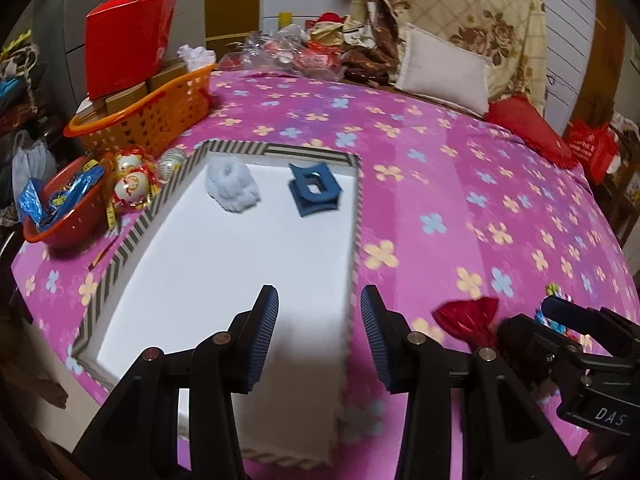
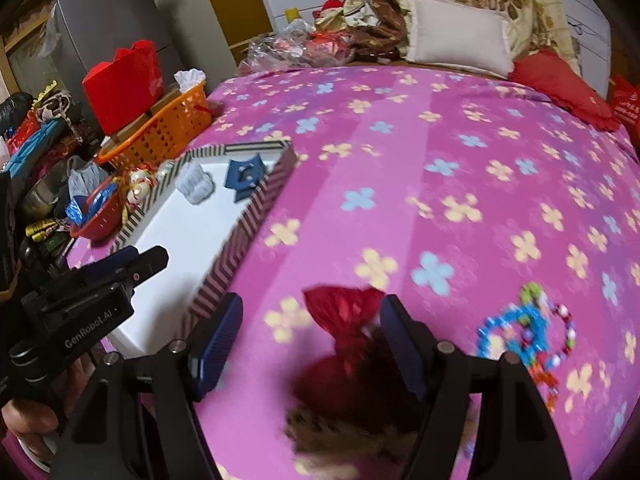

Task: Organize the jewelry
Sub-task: 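Move both tools back to the pile of accessories on the bedspread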

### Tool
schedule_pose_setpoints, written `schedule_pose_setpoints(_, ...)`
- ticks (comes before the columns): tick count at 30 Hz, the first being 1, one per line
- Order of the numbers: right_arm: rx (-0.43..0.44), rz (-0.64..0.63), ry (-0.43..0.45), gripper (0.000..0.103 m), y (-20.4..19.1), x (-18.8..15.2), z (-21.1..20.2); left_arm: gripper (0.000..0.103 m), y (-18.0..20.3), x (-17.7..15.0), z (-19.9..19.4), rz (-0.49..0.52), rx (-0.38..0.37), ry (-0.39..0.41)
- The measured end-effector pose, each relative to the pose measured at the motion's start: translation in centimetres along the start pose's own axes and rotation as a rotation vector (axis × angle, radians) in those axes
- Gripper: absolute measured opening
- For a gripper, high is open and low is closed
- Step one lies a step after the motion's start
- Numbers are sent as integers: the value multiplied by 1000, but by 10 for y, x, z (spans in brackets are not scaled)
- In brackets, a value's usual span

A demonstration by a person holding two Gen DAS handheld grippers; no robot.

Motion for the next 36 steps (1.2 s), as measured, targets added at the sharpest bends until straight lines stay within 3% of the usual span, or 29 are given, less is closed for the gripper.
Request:
schedule_pose_setpoints(17,-71,84,23,78,59,-42,-38,36,64,-34,-10,90,-52,-21)
schedule_pose_setpoints(36,-85,109,12,78,83,-62,-47,36,80,-47,-10,128,-56,-33)
Point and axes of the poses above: each gripper's, at about its wrist camera, not at the fingertips, and z roughly the way its jaws point, y to its right, x to its top, the point moved 5 cm from there along z, roughly the way its jaws point, and after that the axes turned 3 degrees about -y, right-handed, at the moved point
